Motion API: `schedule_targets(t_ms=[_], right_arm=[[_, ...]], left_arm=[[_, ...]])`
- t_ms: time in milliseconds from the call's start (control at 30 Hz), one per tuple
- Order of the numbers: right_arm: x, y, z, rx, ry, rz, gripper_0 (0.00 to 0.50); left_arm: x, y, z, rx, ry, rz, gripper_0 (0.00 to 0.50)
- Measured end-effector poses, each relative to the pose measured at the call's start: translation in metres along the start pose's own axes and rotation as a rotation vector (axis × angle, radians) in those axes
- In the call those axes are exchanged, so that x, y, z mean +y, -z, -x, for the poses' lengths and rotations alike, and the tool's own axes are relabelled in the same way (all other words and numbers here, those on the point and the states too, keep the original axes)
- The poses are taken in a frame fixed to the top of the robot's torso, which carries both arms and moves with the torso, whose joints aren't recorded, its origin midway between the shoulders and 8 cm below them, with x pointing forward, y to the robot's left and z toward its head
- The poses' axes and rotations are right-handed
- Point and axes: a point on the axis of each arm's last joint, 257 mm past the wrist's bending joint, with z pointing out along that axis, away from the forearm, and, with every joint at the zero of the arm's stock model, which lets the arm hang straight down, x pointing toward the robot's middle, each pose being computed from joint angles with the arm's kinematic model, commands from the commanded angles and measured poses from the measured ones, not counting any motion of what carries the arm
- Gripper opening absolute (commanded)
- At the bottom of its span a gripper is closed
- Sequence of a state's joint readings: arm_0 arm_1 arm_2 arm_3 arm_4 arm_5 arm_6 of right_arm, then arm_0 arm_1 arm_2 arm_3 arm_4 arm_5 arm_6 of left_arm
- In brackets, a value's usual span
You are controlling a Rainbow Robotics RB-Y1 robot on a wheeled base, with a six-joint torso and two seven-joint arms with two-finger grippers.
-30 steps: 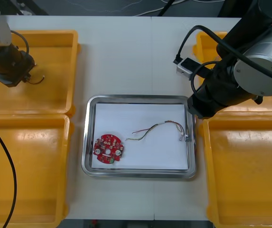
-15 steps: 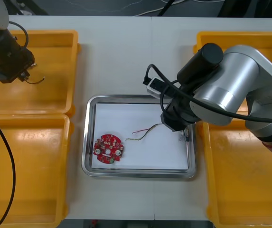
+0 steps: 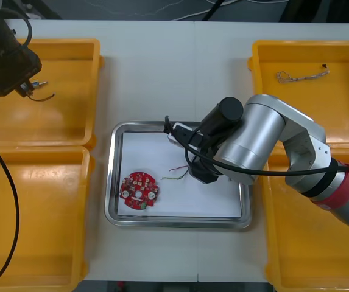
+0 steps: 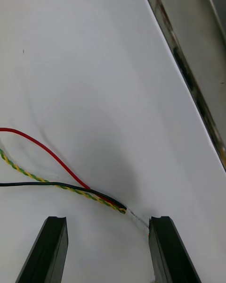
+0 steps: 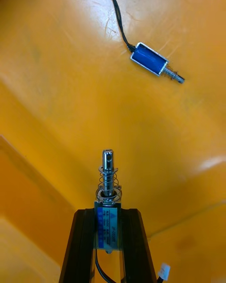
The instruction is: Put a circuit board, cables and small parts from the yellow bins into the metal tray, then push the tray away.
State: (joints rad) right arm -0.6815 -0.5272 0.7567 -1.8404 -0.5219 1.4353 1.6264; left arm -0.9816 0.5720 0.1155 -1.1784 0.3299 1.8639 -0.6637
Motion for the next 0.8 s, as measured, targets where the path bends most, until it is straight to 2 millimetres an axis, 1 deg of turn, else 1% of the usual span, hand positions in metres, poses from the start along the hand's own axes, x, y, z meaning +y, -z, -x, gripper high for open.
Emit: schedule_targets(t_ms=[100,233,467,600,733,800], right_arm=[[0.001,-0.004,-0.002,0.008,0.006,0.002,0.5],[-0.001,-0.006,-0.005,0.016,0.043,0.0,0.5],[-0.012,-0.013,-0.008,0.029,0.038,-0.013,0.5],[-0.016,-0.017,-0.009,0.033,0.033,-0.016,0.5],[-0.015,-0.017,-0.01,0.035,0.031,-0.012,0.5],[-0.014,-0.017,-0.01,0.035,0.03,-0.006,0.5]], left_arm=[[-0.001,0.009,-0.005,-0.009,-0.023,-0.015,0.0],[-0.004,0.014,-0.011,-0.015,-0.049,-0.043,0.0],[-0.005,0.023,-0.013,-0.033,-0.117,-0.113,0.0],[0.0,0.028,-0.012,-0.052,-0.244,-0.15,0.0],[0.01,0.026,-0.014,-0.073,-0.405,-0.15,0.0],[0.013,0.024,-0.015,-0.077,-0.451,-0.15,0.0]])
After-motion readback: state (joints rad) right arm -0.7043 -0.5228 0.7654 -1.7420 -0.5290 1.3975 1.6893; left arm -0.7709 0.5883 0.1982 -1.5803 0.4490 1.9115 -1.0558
